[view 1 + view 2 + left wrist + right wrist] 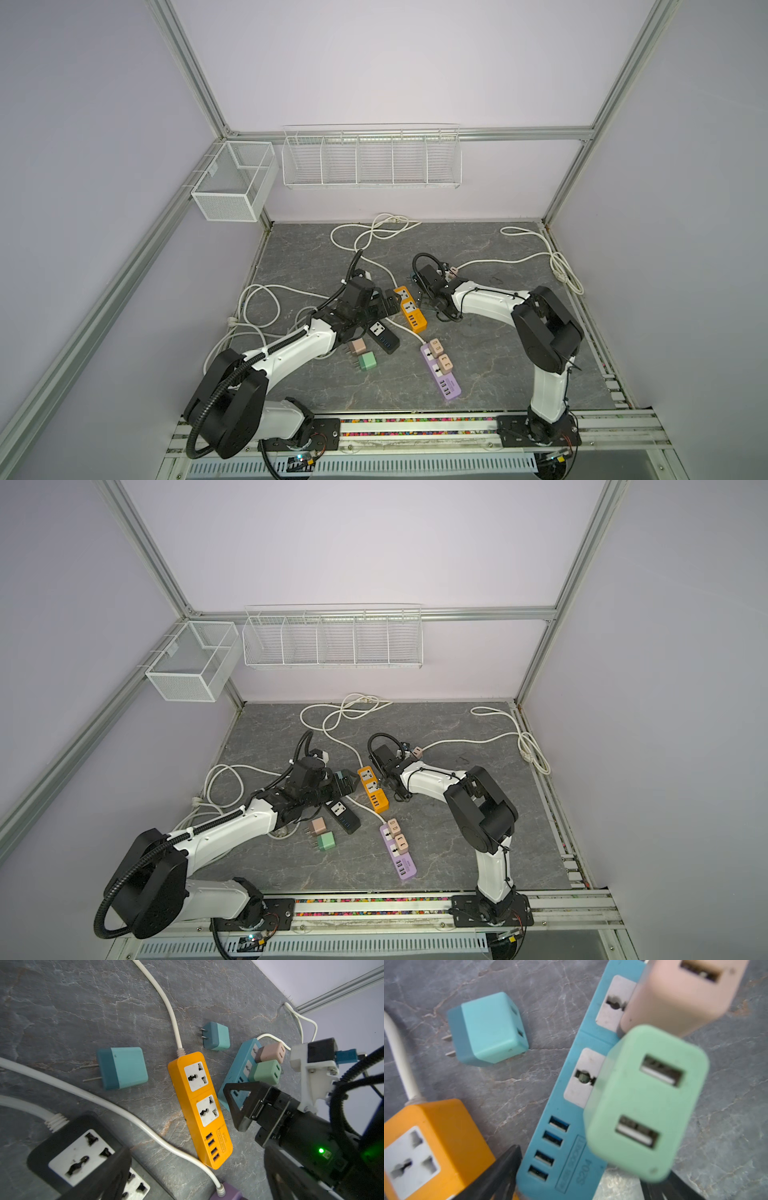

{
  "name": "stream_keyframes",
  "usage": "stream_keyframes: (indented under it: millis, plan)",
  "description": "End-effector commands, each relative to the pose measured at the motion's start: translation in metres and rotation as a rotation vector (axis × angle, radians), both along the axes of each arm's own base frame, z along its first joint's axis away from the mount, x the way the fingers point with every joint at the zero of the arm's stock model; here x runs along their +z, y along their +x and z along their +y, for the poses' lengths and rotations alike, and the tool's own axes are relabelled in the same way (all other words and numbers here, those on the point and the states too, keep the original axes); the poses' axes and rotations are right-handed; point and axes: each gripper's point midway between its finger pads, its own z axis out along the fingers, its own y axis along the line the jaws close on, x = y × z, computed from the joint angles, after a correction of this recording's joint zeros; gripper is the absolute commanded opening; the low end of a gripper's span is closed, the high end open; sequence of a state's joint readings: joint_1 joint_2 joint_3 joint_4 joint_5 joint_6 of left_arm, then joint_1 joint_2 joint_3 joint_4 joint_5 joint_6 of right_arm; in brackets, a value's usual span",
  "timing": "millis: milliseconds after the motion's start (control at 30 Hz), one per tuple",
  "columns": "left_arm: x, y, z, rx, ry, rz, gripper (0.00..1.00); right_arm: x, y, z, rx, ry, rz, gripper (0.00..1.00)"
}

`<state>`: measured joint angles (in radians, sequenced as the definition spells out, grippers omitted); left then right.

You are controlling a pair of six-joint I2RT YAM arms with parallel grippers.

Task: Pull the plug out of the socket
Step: 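Move the right gripper over the blue strip toward the mint-green adapter, then lower the right gripper onto the mint-green adapter in the blue strip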

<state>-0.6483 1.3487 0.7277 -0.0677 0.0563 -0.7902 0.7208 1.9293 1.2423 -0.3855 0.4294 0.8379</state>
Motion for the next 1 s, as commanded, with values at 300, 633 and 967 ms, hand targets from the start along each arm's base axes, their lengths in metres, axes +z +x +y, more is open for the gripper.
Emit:
stream_keyframes:
  millis: [300,633,967]
  plan:
    - [0.009,0.005,-0.009,-0.014,-0.021,-0.017,0.99,-0.004,-0.018,-0.026,-0.020,-0.012,0.011,0.98]
    - [0.013,0.003,-0.016,-0.028,-0.031,-0.024,0.99,-0.003,-0.036,-0.055,-0.013,-0.043,0.020,0.89]
    - [0.017,0.002,-0.019,-0.034,-0.029,-0.024,0.99,-0.005,-0.039,-0.074,0.004,-0.040,0.020,0.83]
